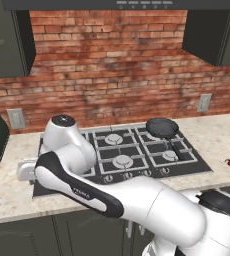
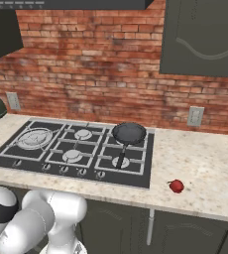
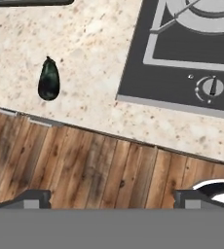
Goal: Put the eggplant and bell pepper in the pan. Then turn on the rear right burner and set the heat to medium.
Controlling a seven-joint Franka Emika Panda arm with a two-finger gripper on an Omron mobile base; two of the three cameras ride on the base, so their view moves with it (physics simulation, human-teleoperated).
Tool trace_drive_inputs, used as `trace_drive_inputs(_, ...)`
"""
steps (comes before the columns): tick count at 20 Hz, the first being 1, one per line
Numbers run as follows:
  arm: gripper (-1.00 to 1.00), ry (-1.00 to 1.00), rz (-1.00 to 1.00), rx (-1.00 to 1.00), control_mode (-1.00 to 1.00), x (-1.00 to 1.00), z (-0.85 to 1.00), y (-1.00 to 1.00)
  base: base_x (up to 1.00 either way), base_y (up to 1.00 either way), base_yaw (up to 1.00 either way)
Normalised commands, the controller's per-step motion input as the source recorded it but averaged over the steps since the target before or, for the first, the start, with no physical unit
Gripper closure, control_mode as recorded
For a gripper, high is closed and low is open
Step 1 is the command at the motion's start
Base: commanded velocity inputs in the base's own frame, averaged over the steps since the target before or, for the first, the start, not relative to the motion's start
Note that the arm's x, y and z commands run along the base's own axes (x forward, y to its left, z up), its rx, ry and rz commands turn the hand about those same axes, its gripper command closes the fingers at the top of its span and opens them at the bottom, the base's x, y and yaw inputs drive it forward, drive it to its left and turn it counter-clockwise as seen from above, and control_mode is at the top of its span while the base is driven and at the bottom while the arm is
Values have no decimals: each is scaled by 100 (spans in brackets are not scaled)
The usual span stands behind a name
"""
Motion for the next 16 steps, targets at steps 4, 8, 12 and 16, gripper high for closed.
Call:
trace_drive_inputs(4,-100,3,1,0,-100,0,-13,36,0,0,0)
trace_drive_inputs(8,-100,2,2,0,-100,1,-14,35,0,0,0)
trace_drive_inputs(12,-100,2,2,0,-100,5,-12,33,0,0,0)
trace_drive_inputs(16,-100,1,1,0,-100,9,-13,31,0,0,0)
